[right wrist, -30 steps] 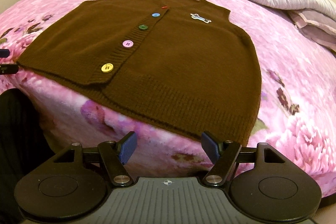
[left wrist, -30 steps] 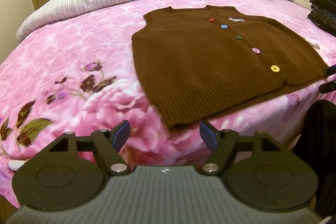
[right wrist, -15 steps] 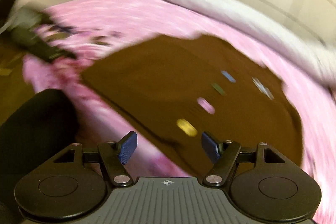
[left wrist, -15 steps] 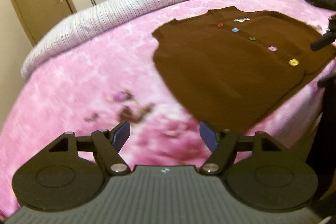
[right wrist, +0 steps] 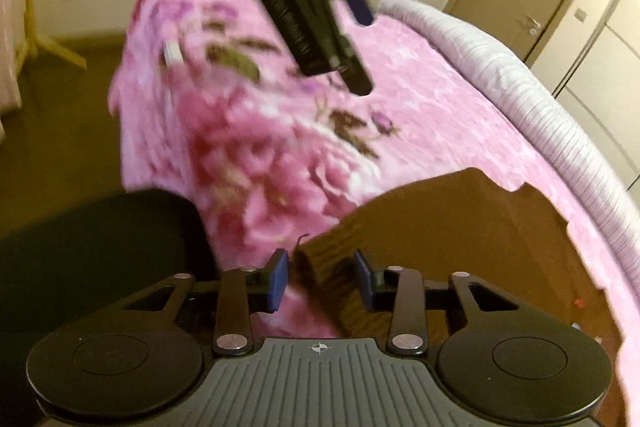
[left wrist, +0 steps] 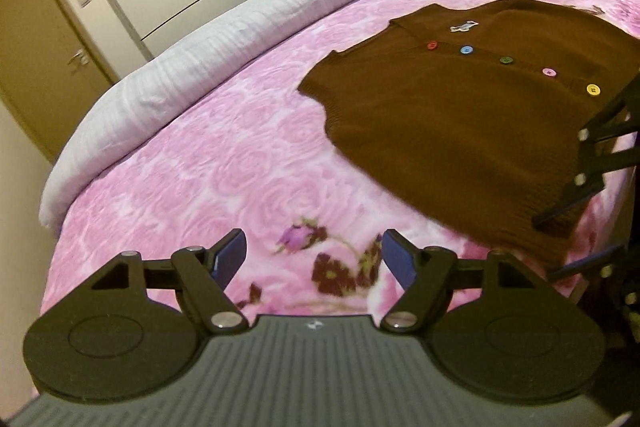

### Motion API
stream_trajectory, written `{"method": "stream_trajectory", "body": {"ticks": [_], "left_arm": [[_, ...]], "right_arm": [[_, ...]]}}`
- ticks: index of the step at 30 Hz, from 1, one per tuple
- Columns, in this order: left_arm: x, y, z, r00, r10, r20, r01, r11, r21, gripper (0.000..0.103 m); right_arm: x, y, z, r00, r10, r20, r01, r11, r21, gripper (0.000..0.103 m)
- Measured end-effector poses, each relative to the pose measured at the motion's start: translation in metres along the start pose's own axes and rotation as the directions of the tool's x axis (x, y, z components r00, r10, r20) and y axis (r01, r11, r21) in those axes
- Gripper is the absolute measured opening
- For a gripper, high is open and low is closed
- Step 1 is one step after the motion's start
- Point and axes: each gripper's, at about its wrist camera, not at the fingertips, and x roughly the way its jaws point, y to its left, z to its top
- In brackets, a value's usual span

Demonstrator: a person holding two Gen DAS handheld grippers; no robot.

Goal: Fold clothes

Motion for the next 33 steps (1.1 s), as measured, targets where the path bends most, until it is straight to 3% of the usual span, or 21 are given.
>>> {"method": "stream_trajectory", "body": {"ticks": [2,3,4,9,14,17,19,20,21,24,26,30,33], "left_arm": [[0.012,-0.003,-0.001,1.0,-0.021,0.01,0.021,0.999,0.032,0.072],[0.019,-0.004,-0.001,1.0,-0.022,0.018,0.021,0.997,0.068,0.072],[0.026,-0.006,0.0,0.999,-0.022,0.026,0.019,0.994,0.105,0.072],[0.076,-0.009,0.014,0.996,-0.001,0.089,-0.029,0.944,0.329,0.072],[0.138,-0.018,0.045,0.984,-0.052,0.172,-0.052,0.835,0.548,0.07],[0.166,-0.029,0.061,0.979,-0.108,0.175,-0.04,0.735,0.677,0.049],[0.178,-0.033,0.071,0.984,-0.123,0.128,-0.009,0.688,0.726,0.008],[0.183,-0.035,0.076,0.986,-0.129,0.103,0.008,0.664,0.748,0.006],[0.184,-0.036,0.082,0.987,-0.126,0.098,0.009,0.66,0.751,0.005],[0.172,-0.036,0.113,0.988,-0.099,0.122,-0.017,0.705,0.709,0.005],[0.159,-0.044,0.145,0.983,-0.085,0.164,-0.055,0.712,0.7,0.005],[0.149,-0.095,0.217,0.962,-0.096,0.254,-0.131,0.654,0.745,0.005],[0.157,-0.153,0.264,0.941,-0.138,0.309,-0.166,0.606,0.778,0.005]], "right_arm": [[0.005,0.001,-0.002,1.0,-0.022,0.005,0.022,0.999,-0.037,0.035],[0.004,-0.001,-0.002,1.0,-0.025,0.013,0.025,0.999,-0.042,0.011],[0.001,-0.005,-0.002,0.999,-0.026,0.025,0.027,0.999,-0.026,0.008],[-0.04,-0.057,-0.001,0.992,-0.036,0.123,0.013,0.982,0.187,0.008],[-0.067,-0.1,-0.007,0.985,-0.075,0.154,0.024,0.95,0.31,0.008],[-0.076,-0.119,-0.013,0.983,-0.085,0.162,0.02,0.93,0.366,0.008],[-0.078,-0.125,-0.019,0.981,-0.079,0.177,0.003,0.918,0.396,0.008],[-0.078,-0.128,-0.022,0.98,-0.076,0.185,-0.007,0.911,0.412,0.008],[-0.078,-0.131,-0.026,0.979,-0.071,0.192,-0.019,0.902,0.431,0.008],[-0.094,-0.143,-0.044,0.969,-0.097,0.226,-0.029,0.868,0.495,0.008],[-0.107,-0.151,-0.057,0.961,-0.12,0.248,-0.034,0.842,0.538,0.008],[-0.155,-0.167,-0.1,0.94,-0.229,0.253,0.01,0.76,0.65,0.008],[-0.185,-0.174,-0.142,0.927,-0.316,0.202,0.068,0.67,0.739,0.008]]}}
